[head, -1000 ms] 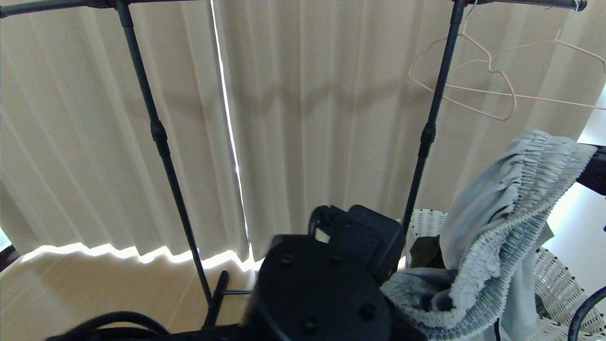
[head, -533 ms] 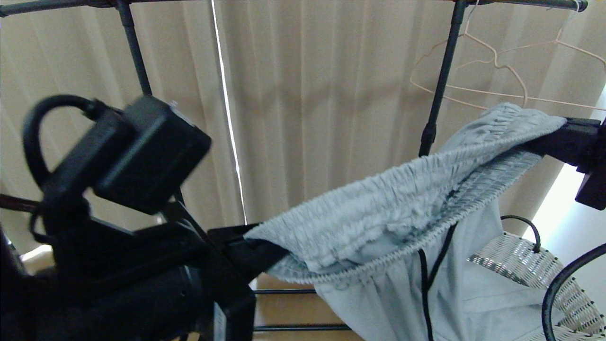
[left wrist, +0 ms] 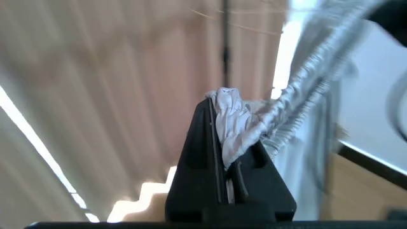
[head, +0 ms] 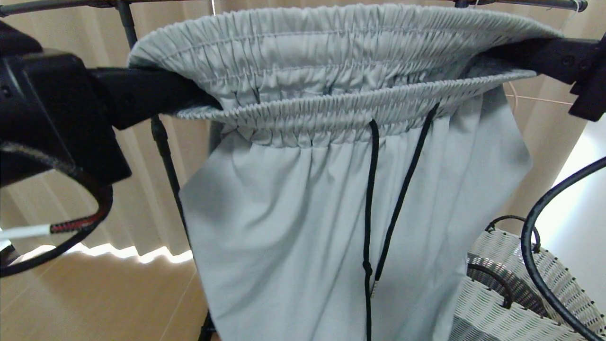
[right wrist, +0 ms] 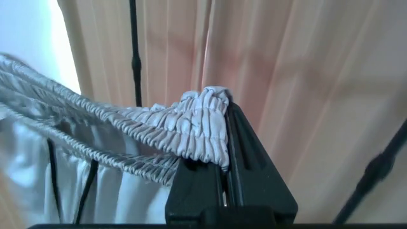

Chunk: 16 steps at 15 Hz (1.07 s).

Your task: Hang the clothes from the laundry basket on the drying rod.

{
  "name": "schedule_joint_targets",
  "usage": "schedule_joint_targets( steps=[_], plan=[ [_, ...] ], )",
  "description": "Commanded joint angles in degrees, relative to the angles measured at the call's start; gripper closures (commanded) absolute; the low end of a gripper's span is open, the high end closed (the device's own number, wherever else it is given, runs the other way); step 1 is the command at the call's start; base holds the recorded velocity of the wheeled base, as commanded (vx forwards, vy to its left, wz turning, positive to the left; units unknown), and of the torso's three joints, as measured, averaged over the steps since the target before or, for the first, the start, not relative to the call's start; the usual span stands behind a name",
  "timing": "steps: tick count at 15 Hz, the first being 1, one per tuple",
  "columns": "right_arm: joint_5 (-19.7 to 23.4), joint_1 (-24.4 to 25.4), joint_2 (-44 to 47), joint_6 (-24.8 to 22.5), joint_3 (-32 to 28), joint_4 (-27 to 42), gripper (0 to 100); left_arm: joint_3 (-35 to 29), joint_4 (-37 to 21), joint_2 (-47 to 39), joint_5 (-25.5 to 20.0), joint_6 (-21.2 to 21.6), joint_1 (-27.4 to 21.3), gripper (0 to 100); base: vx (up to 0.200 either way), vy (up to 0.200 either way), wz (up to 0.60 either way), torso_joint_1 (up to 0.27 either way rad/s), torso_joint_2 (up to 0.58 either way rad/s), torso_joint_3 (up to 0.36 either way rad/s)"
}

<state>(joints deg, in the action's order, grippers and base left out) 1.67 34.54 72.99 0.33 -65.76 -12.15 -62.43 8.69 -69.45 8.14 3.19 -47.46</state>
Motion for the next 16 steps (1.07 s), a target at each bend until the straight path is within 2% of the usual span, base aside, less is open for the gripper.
schedule_joint_targets(
  steps=[1,4,5,7,11,16],
  plan=[
    [-0.2,0.0,2.9,0.0,-2.1,0.0,100,-3.2,0.0,-3.8,-0.1,0.5,3.1,100,0.0,0.0,0.0,0.0,0.0,0.0],
    [-0.7,-0.6,3.6,-0.2,0.0,0.0,100,-3.8,0.0,-8.5,0.0,1.4,4.7,100,0.0,0.0,0.0,0.0,0.0,0.0],
    [-0.8,-2.1,4.2,-0.1,0.7,0.0,100,-4.5,0.1,-12.7,0.3,3.6,5.7,100,0.0,0.0,0.0,0.0,0.0,0.0],
    [-0.9,-3.5,4.3,-0.1,1.5,0.0,100,-8.1,0.0,-15.9,0.4,4.2,6.5,100,0.0,0.0,0.0,0.0,0.0,0.0],
    [-1.0,-9.0,5.2,-0.2,1.6,0.1,100,-12.1,-7.1,-16.2,0.5,4.2,7.7,100,0.0,0.0,0.0,0.0,0.0,0.0],
    [-1.1,-10.2,6.5,-0.2,1.2,0.0,100,-12.8,-6.9,-16.6,0.4,4.1,7.7,100,0.0,0.0,0.0,0.0,0.0,0.0]
  ],
)
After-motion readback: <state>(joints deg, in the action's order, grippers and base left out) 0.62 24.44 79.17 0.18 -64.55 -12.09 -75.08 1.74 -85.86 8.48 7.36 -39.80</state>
